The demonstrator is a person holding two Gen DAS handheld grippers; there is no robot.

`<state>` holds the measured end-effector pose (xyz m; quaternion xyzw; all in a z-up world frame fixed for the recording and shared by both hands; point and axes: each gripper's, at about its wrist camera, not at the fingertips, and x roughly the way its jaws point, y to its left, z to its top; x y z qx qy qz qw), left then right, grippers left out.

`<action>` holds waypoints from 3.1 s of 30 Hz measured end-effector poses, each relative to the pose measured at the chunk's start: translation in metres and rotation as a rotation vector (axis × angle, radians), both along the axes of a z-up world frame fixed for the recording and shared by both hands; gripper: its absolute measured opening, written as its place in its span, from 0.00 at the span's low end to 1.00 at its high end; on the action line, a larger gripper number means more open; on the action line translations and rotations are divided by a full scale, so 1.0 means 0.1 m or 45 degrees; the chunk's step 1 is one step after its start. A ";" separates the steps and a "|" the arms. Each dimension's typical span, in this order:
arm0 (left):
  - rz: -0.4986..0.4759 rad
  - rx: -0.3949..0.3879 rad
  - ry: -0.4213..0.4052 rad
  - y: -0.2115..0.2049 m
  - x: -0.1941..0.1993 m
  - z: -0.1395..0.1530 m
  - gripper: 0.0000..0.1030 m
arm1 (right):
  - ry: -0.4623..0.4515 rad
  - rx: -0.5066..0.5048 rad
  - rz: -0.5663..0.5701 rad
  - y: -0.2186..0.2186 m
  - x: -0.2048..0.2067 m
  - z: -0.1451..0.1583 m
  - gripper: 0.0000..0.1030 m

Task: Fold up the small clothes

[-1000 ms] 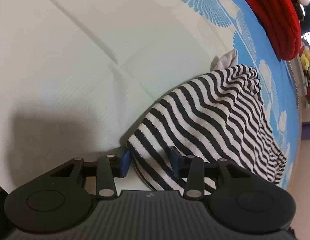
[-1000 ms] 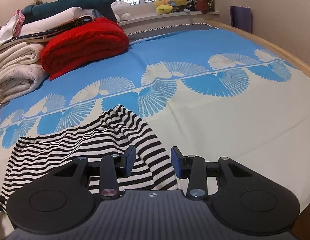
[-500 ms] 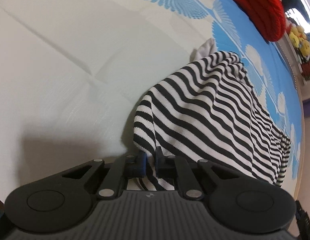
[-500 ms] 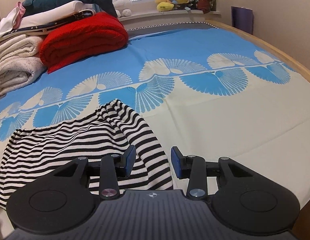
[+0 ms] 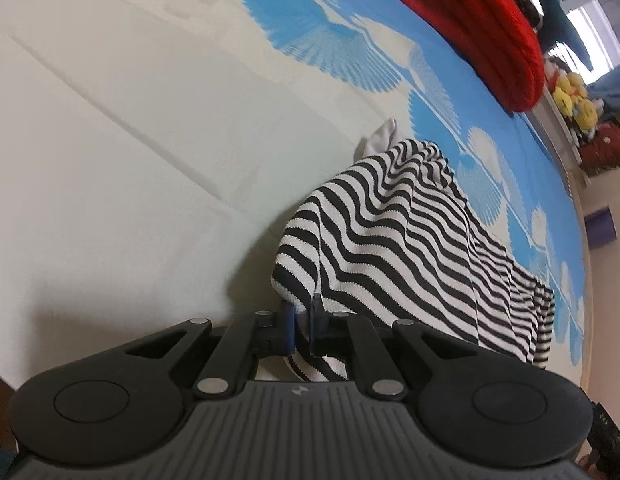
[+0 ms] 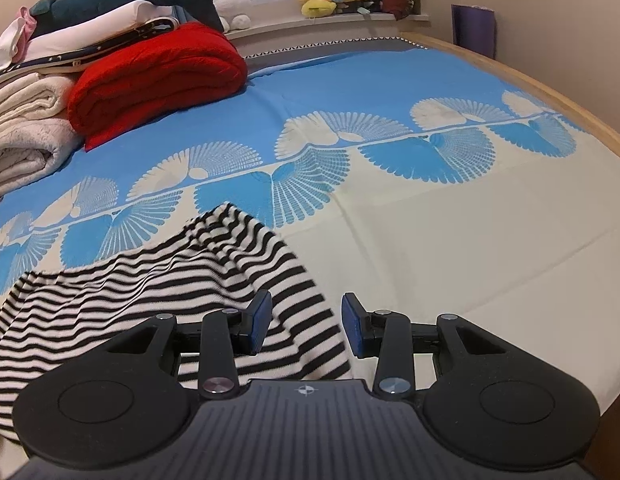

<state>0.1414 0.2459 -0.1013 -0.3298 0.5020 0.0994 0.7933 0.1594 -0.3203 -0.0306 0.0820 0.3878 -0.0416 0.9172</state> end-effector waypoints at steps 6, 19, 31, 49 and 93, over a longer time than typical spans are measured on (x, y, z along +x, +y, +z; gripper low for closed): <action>0.023 0.172 0.056 0.07 -0.02 0.10 0.06 | -0.002 0.006 -0.006 -0.01 0.03 0.00 0.39; -0.335 -0.089 -0.548 -1.15 0.22 0.66 0.06 | 0.026 0.152 -0.056 -0.31 0.12 -0.06 0.26; -1.092 -0.235 -0.512 -3.70 0.54 0.28 0.07 | -0.048 0.178 -0.043 -0.36 0.16 0.04 0.26; -0.653 -0.118 -0.360 -2.28 0.97 0.31 0.50 | 0.196 0.472 0.170 0.20 0.70 -0.33 0.43; -0.567 -0.213 -0.142 -2.03 1.44 -0.12 0.81 | 0.199 0.387 -0.063 -0.30 0.64 -0.43 0.27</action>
